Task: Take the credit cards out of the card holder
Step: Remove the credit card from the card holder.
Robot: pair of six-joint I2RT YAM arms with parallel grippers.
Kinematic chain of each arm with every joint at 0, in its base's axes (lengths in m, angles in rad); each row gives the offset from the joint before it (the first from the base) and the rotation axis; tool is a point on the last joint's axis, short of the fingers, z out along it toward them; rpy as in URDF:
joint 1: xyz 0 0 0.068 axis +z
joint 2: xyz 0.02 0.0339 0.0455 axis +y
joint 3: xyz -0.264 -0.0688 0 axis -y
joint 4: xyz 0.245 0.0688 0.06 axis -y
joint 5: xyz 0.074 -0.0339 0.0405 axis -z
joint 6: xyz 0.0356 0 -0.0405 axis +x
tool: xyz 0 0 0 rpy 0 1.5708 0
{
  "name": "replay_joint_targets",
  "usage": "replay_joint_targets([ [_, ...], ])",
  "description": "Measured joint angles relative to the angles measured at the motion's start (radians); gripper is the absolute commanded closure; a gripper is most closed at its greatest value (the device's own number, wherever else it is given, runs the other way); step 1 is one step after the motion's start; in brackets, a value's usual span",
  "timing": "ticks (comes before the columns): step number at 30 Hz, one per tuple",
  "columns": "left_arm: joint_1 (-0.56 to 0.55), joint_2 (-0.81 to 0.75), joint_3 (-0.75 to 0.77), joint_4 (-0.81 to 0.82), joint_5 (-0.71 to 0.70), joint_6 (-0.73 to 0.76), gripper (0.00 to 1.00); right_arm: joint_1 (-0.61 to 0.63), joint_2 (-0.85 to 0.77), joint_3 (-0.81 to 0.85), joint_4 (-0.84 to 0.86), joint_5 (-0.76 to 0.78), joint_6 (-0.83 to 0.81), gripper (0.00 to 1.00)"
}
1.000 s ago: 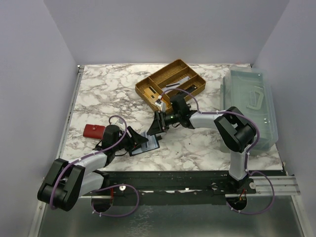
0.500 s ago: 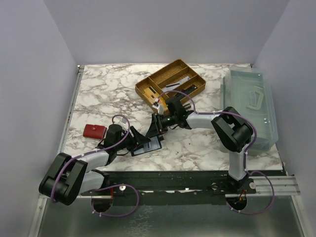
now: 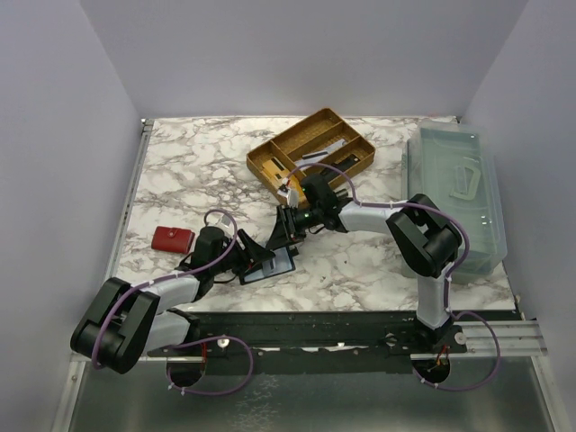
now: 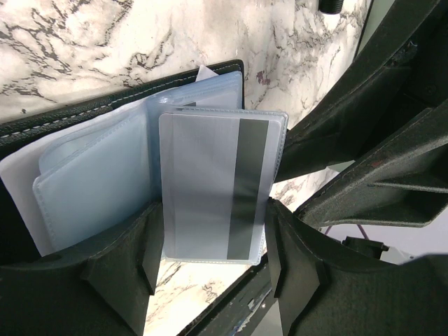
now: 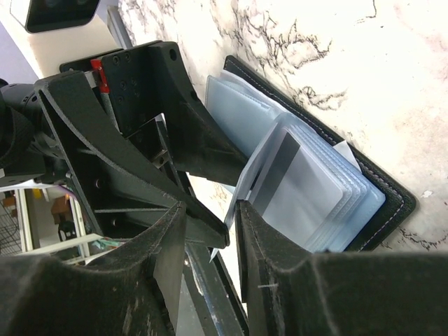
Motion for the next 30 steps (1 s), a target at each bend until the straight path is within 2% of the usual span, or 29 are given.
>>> replay_joint_targets([
  [8, -0.006, -0.006, 0.000, -0.002, -0.010, -0.003, 0.41, -0.003, 0.000, -0.005, 0.011, -0.001, 0.020, 0.53],
  [13, -0.022, -0.006, 0.000, 0.005, -0.016, 0.001, 0.41, -0.019, -0.011, -0.057, 0.081, -0.009, 0.078, 0.52],
  [25, -0.058, 0.008, 0.004, 0.014, 0.008, 0.012, 0.41, -0.034, -0.012, -0.082, 0.089, 0.097, 0.100, 0.64],
  [30, -0.063, 0.018, 0.011, 0.015, 0.006, 0.011, 0.39, -0.034, -0.012, -0.068, 0.057, 0.105, 0.070, 0.65],
])
